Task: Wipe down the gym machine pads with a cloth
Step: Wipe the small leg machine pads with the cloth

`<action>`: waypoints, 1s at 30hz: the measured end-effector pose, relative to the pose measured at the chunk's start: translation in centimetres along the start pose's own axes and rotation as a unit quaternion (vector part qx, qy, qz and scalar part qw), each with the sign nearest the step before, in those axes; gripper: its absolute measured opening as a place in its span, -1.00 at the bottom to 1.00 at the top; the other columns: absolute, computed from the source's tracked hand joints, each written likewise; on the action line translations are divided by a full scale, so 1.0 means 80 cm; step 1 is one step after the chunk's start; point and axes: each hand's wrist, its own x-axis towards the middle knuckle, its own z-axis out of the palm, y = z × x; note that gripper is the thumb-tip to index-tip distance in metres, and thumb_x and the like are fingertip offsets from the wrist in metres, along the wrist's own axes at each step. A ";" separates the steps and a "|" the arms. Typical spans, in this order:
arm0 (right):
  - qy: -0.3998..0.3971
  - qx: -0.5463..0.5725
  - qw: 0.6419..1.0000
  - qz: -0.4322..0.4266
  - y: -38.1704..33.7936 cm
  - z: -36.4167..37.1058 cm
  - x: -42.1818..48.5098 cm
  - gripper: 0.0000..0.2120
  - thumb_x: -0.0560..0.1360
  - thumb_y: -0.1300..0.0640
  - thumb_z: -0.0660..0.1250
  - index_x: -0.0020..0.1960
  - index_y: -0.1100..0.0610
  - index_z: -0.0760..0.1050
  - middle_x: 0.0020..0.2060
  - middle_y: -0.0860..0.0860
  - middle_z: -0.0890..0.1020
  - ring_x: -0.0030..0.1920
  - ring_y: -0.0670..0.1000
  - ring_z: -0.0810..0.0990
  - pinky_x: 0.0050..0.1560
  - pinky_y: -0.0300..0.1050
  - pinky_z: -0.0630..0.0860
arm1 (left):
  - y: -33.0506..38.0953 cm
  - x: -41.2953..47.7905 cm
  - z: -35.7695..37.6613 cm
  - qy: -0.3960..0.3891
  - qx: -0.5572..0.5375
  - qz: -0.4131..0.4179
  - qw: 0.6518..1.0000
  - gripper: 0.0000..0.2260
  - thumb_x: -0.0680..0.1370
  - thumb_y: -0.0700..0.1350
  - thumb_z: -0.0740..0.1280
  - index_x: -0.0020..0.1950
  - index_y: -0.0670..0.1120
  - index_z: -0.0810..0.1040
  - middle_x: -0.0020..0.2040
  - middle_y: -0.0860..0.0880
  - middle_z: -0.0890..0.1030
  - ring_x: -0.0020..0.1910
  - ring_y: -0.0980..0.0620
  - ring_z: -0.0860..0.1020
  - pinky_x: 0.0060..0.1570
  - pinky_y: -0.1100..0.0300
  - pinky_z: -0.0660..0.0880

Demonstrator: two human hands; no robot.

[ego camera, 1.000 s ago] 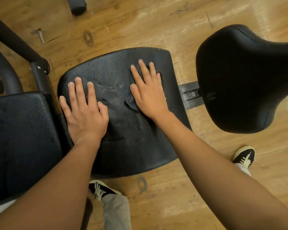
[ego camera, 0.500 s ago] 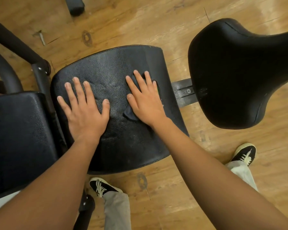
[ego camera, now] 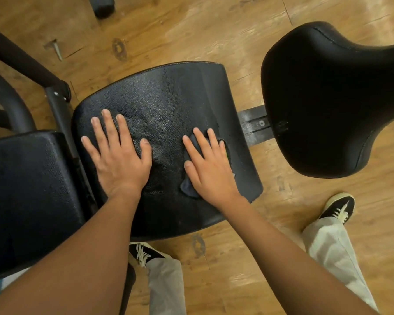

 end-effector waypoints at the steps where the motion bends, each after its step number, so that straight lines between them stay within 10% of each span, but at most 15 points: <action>1: -0.004 0.005 1.000 -0.004 0.001 -0.004 0.011 -0.45 0.68 -0.06 0.06 0.65 0.01 0.17 0.65 0.06 0.12 0.64 0.22 -0.04 0.57 0.29 0.02 | 0.000 0.000 0.000 -0.001 0.000 -0.001 1.000 -0.37 0.65 0.11 0.11 0.66 -0.15 0.09 0.67 -0.15 -0.01 0.65 -0.19 -0.05 0.56 -0.27 -0.12; 30: 0.050 -0.021 0.998 0.018 -0.007 0.016 -0.017 -0.46 0.67 -0.08 0.10 0.63 -0.01 0.21 0.64 0.05 0.15 0.64 0.23 0.00 0.56 0.30 0.09 | 0.002 -0.002 0.000 0.003 -0.016 -0.007 1.000 -0.37 0.63 0.10 0.03 0.65 -0.16 0.11 0.67 -0.16 0.01 0.64 -0.19 -0.03 0.56 -0.28 -0.11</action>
